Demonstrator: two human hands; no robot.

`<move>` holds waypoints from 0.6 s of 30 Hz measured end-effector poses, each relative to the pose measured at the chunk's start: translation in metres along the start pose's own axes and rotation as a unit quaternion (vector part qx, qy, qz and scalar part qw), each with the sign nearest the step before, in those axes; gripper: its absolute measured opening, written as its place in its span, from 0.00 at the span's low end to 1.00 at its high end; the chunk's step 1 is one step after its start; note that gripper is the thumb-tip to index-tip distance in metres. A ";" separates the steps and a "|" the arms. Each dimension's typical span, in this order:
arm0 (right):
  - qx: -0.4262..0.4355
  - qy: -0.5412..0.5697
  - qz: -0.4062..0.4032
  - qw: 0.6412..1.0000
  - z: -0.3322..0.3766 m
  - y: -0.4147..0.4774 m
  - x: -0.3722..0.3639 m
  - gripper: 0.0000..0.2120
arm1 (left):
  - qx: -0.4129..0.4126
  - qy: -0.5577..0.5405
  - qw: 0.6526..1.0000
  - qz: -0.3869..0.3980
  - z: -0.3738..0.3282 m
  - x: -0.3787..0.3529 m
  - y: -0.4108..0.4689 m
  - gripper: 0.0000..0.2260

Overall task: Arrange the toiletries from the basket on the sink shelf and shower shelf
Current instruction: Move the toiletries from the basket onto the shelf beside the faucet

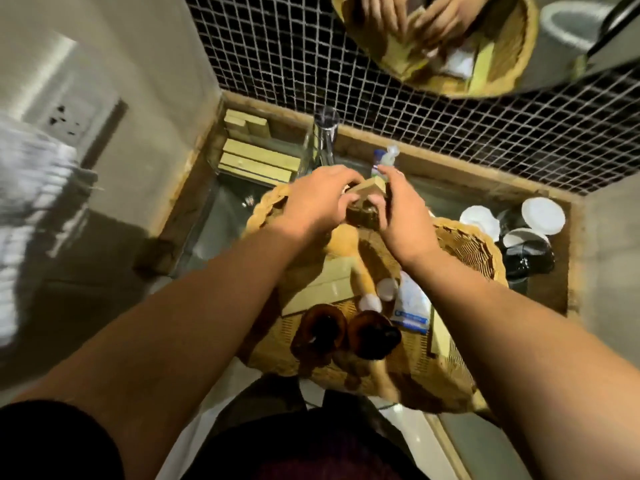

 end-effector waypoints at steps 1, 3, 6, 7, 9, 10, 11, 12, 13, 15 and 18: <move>0.008 0.012 -0.017 1.000 0.011 0.010 0.002 0.16 | 0.001 -0.005 1.000 -0.019 0.004 0.015 0.002 0.11; 0.028 0.025 -0.035 0.999 0.035 0.032 0.002 0.09 | 0.016 -0.024 0.998 -0.054 0.015 0.045 0.006 0.10; 0.095 -0.010 -0.027 0.995 0.075 0.069 -0.006 0.08 | 0.049 -0.037 0.993 -0.100 0.043 0.082 0.014 0.10; 0.119 -0.033 -0.018 0.992 0.087 0.080 -0.010 0.08 | 0.062 -0.035 0.991 -0.113 0.055 0.092 0.016 0.10; 0.160 -0.067 -0.010 0.985 0.107 0.101 -0.018 0.10 | 0.086 -0.024 0.985 -0.145 0.078 0.108 0.018 0.10; 0.172 -0.078 -0.007 0.982 0.116 0.111 -0.022 0.12 | 0.096 -0.021 0.982 -0.161 0.089 0.114 0.020 0.10; 0.176 -0.087 0.000 0.981 0.122 0.120 -0.026 0.15 | 0.106 -0.021 0.979 -0.172 0.099 0.119 0.023 0.10; 0.172 -0.094 0.013 0.980 0.126 0.129 -0.032 0.19 | 0.117 -0.024 0.977 -0.176 0.108 0.122 0.026 0.10; 0.169 -0.097 0.025 0.981 0.128 0.137 -0.039 0.22 | 0.128 -0.028 0.976 -0.173 0.115 0.123 0.031 0.10; 0.167 -0.084 0.032 0.982 0.130 0.149 -0.053 0.24 | 0.148 -0.032 0.976 -0.156 0.130 0.120 0.040 0.11; 0.158 -0.034 0.018 0.987 0.125 0.162 -0.072 0.21 | 0.174 -0.042 0.974 -0.140 0.149 0.109 0.051 0.14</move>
Point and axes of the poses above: each hand's wrist, its own y-axis towards the middle knuckle, its own x-axis out of the back of the hand, z = x × y, the point moved 5 cm from there along y, towards the middle knuckle, and after that the axes turned 10 degrees about x, right-handed, at the moved point
